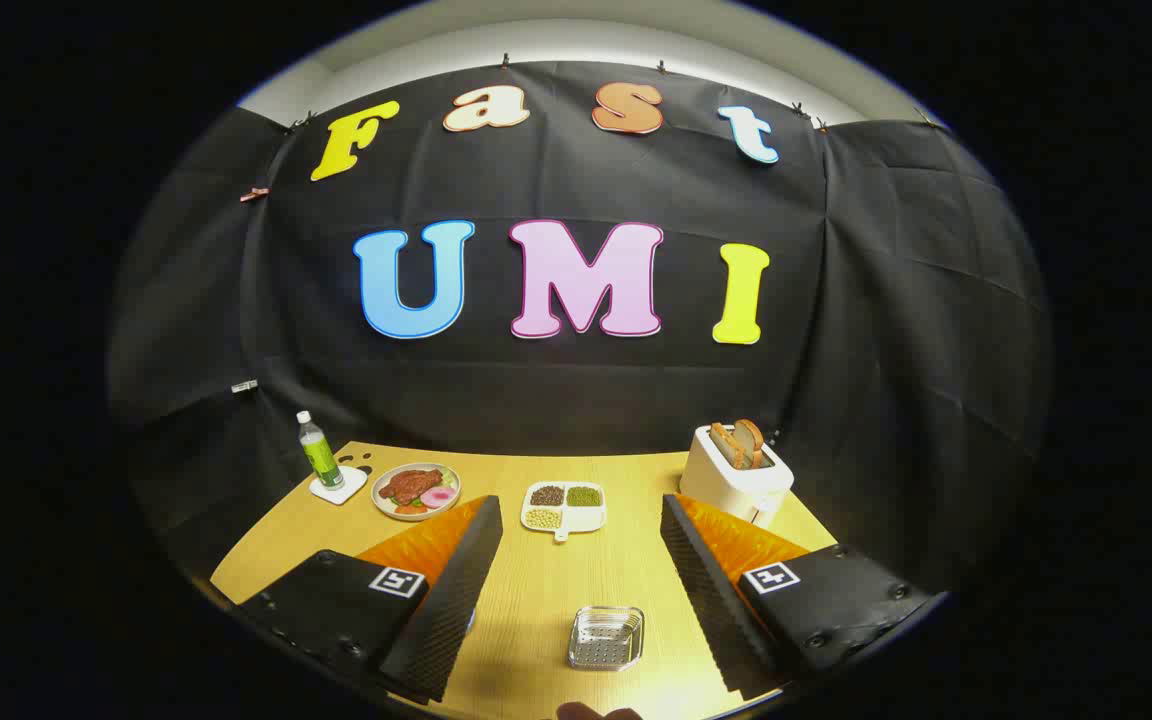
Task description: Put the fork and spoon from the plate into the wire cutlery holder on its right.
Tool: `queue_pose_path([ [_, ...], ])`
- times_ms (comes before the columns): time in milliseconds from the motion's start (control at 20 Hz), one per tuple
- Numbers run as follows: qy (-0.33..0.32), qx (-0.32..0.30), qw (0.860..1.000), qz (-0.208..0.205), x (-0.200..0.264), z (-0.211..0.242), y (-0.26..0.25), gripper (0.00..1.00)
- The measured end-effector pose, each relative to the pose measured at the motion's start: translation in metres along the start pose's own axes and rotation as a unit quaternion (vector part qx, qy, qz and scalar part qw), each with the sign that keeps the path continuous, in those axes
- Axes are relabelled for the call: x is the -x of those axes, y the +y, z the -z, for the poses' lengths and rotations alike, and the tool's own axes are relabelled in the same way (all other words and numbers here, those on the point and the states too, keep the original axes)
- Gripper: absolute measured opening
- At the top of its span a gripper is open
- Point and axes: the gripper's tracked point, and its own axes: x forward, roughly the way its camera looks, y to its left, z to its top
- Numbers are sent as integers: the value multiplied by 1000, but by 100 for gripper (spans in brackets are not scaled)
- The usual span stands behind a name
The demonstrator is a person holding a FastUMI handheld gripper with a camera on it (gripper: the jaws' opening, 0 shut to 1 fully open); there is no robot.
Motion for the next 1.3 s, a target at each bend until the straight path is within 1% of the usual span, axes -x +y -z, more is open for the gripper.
queue_pose_path([
  [200,16,-13,1000,7,-1,7,-5,99],
  [400,17,-18,1000,17,-1,8,-13,99],
  [700,25,-14,999,19,-2,13,-16,99],
  [850,31,-21,999,22,-4,14,-18,99],
  [1300,56,-2,998,-2,-13,29,2,99],
])
